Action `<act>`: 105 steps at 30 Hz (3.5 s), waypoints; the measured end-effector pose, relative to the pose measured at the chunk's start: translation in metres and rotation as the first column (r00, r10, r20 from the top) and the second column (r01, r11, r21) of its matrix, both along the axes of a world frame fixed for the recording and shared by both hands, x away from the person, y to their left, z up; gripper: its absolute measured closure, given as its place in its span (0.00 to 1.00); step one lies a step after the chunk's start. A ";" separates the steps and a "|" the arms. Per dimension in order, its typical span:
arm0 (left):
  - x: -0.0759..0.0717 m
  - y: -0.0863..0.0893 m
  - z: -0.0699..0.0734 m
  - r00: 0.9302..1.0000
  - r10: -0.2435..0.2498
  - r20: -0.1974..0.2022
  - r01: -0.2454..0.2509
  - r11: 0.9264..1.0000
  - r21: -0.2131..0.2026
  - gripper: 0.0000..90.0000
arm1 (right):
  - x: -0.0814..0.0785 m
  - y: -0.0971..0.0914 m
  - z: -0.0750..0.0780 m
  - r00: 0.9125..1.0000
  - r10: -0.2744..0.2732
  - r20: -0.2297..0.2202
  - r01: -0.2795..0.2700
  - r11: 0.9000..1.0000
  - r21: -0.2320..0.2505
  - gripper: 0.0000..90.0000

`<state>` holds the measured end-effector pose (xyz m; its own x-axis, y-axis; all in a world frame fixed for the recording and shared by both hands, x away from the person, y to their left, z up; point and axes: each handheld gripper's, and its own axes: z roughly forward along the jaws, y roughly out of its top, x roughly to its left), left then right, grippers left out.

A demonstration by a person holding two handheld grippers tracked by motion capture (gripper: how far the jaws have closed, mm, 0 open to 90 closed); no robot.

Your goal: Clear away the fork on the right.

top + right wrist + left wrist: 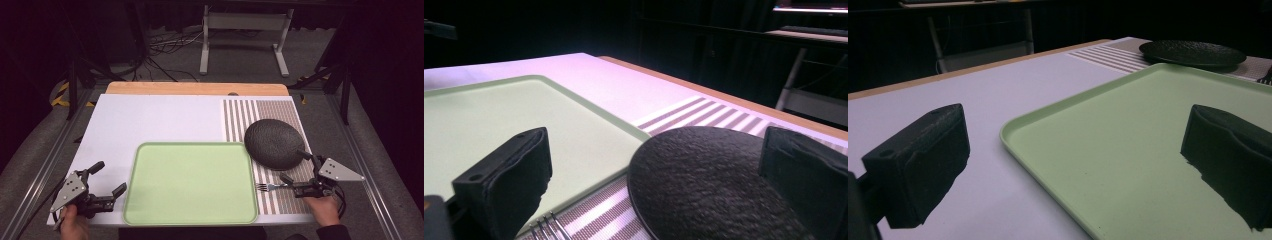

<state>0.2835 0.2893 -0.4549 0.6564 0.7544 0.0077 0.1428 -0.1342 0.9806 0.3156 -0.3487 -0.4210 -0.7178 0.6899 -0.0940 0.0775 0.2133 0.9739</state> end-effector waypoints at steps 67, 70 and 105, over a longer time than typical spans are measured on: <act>0.000 0.000 0.000 1.000 0.004 -0.010 -0.004 1.000 0.011 0.00 | 0.044 0.041 0.038 0.881 0.003 -0.474 -0.405 0.524 -0.749 0.14; 0.000 0.000 0.000 1.000 0.007 -0.010 -0.007 1.000 0.008 0.00 | 0.045 0.041 0.038 0.871 0.021 -0.491 -0.431 0.511 -0.744 0.15; 0.000 0.000 0.000 1.000 -0.002 -0.013 0.002 1.000 0.012 0.00 | 0.052 0.047 0.010 0.763 0.015 -0.647 -0.631 0.234 -0.739 0.83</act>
<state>0.2836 0.2893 -0.4550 0.6583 0.7527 0.0085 0.1550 -0.1465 0.9770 0.3675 -0.3014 -0.4112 -0.9962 0.0589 -0.0635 0.0605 0.9979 -0.0245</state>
